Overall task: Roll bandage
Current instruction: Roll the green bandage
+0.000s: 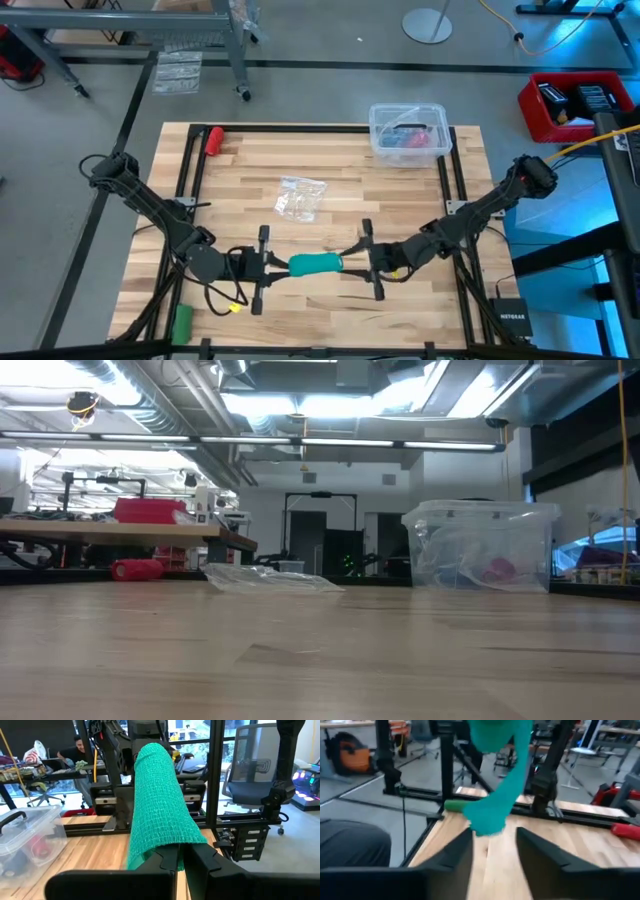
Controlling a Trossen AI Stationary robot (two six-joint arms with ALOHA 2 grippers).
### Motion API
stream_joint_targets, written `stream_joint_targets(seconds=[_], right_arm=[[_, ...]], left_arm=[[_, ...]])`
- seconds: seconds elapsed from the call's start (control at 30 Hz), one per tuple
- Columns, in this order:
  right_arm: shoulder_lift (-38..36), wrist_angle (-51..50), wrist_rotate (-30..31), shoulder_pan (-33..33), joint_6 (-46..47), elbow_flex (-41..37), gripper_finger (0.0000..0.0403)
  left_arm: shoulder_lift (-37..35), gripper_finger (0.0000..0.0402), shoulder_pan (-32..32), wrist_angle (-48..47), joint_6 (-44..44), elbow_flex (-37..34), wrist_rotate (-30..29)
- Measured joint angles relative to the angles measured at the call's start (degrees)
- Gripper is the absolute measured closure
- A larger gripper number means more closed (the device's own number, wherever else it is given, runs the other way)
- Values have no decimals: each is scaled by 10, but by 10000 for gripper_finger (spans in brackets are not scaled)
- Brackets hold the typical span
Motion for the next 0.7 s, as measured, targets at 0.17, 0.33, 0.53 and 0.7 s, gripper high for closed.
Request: stream_joint_targets(seconds=[0.17,0.33,0.53,0.7], right_arm=[[-7,-60,-18,0,60,0,312],[-30,-111,-23,1,103,0,280],[-40,-129,-36,1,128,0,193],[-13,-79,-27,1,102,0,155]], left_arm=[[0,394,0,0,2,0,0],[0,394,0,-19,2,0,13],[0,394,4,-12,-1,0,14],[0,394,5,-10,-3,0,14]])
